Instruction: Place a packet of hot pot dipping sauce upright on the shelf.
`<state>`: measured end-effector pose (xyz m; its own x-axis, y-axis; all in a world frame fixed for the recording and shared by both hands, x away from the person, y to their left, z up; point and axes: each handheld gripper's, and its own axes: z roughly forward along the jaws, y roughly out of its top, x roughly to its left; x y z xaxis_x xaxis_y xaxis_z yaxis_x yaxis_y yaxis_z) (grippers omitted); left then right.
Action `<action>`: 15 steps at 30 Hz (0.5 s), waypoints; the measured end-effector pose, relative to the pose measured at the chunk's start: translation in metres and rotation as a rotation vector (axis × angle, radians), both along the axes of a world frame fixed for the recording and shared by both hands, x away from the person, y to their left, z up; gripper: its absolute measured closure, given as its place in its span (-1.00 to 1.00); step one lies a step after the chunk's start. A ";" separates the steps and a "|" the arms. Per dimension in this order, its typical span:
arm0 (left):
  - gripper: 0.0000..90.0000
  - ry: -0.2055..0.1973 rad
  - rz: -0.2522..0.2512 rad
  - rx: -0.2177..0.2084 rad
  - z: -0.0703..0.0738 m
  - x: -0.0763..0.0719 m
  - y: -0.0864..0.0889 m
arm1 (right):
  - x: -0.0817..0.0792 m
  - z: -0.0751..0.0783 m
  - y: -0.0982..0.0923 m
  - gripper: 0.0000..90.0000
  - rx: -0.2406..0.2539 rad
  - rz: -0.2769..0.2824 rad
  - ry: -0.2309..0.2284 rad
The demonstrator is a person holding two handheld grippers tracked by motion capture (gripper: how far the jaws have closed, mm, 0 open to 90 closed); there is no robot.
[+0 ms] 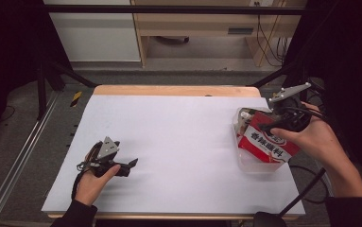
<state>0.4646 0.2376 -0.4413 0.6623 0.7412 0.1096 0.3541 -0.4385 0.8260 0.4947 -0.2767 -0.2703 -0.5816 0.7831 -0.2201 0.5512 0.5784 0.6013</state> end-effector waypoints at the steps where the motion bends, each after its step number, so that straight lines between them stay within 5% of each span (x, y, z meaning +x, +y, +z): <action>1: -0.88 0.000 -0.001 0.000 0.000 0.000 0.000 | 0.001 0.002 0.003 -0.50 0.007 -0.003 -0.010; 15: -0.88 -0.002 0.001 0.003 0.000 -0.001 0.000 | -0.002 0.033 0.050 -0.61 0.069 -0.006 -0.157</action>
